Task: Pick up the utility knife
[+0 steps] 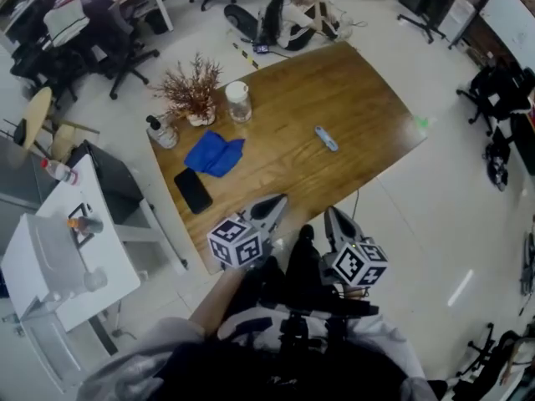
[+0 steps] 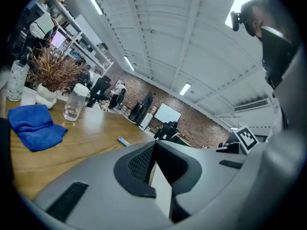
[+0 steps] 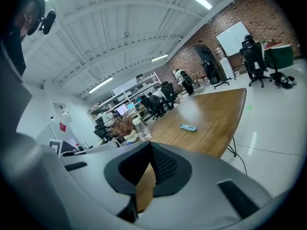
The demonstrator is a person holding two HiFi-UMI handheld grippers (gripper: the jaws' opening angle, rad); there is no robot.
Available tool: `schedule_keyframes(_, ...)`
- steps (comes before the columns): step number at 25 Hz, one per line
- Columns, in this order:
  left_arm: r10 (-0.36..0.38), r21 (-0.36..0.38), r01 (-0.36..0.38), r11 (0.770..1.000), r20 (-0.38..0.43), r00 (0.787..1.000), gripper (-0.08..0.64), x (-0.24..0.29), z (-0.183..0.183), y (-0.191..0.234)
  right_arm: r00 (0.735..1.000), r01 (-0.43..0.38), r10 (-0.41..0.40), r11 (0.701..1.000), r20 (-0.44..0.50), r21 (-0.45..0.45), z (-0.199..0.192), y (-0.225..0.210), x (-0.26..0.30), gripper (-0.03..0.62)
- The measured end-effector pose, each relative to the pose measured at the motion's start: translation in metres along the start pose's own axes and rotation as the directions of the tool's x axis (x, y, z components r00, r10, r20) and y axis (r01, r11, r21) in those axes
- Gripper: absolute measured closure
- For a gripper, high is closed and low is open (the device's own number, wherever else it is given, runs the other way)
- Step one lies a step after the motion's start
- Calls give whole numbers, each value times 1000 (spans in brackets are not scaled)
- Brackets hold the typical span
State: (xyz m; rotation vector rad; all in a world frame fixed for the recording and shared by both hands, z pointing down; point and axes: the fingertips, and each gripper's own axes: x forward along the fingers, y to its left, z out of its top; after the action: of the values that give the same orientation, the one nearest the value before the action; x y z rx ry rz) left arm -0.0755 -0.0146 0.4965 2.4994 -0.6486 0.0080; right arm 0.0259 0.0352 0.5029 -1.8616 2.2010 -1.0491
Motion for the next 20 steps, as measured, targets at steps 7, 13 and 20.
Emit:
schedule_keyframes(7, 126, -26, -125, 992, 43, 991, 555, 25, 18, 55, 995, -42, 34, 996, -97, -82, 24, -32, 64, 581)
schedule_keyframes(13, 208, -72, -203, 976, 68, 976, 555, 55, 28, 85, 987, -64, 37, 983, -157, -173, 53, -73, 118, 570)
schedule_keyframes(20, 300, -98, -291, 952, 87, 950, 555, 75, 44, 107, 972, -87, 17, 954, -236, -288, 69, -115, 177, 440)
